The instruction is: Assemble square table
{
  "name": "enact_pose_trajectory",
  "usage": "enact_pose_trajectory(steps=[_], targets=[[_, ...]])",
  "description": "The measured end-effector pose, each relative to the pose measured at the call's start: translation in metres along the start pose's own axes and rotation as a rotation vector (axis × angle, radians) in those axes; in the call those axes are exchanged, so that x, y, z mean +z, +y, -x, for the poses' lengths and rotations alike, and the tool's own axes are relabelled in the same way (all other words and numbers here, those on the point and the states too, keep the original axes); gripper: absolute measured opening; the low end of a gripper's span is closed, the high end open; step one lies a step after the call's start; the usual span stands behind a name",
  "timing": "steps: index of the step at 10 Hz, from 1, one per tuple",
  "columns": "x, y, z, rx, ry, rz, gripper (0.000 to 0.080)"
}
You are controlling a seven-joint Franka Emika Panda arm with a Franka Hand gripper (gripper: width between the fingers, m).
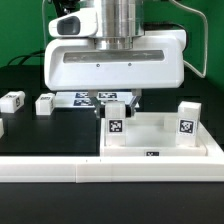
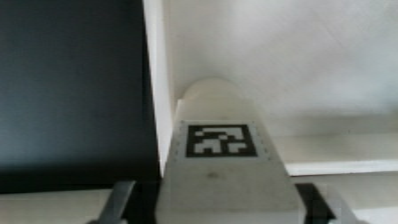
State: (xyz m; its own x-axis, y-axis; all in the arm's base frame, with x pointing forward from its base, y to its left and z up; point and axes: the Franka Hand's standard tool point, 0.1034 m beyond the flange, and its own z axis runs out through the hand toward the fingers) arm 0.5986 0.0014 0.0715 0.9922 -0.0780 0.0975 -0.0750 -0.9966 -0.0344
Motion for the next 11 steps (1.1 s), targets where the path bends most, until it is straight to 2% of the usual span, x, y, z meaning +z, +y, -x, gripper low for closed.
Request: enact_pose_trajectory(steps=[2, 6, 8, 11], targets=[[0.0000, 0.0000, 0.0000, 0.000, 0.000, 0.000, 0.0288], [0.0001, -0.0021, 0.0005, 0.456, 0.041, -0.014, 0.0290], [-0.0003, -0.0003, 0.0002, 0.679, 0.049, -0.038, 0.0290], [-0.0006, 0.0005, 0.0003, 0.978, 0.041, -0.048, 0.0290]])
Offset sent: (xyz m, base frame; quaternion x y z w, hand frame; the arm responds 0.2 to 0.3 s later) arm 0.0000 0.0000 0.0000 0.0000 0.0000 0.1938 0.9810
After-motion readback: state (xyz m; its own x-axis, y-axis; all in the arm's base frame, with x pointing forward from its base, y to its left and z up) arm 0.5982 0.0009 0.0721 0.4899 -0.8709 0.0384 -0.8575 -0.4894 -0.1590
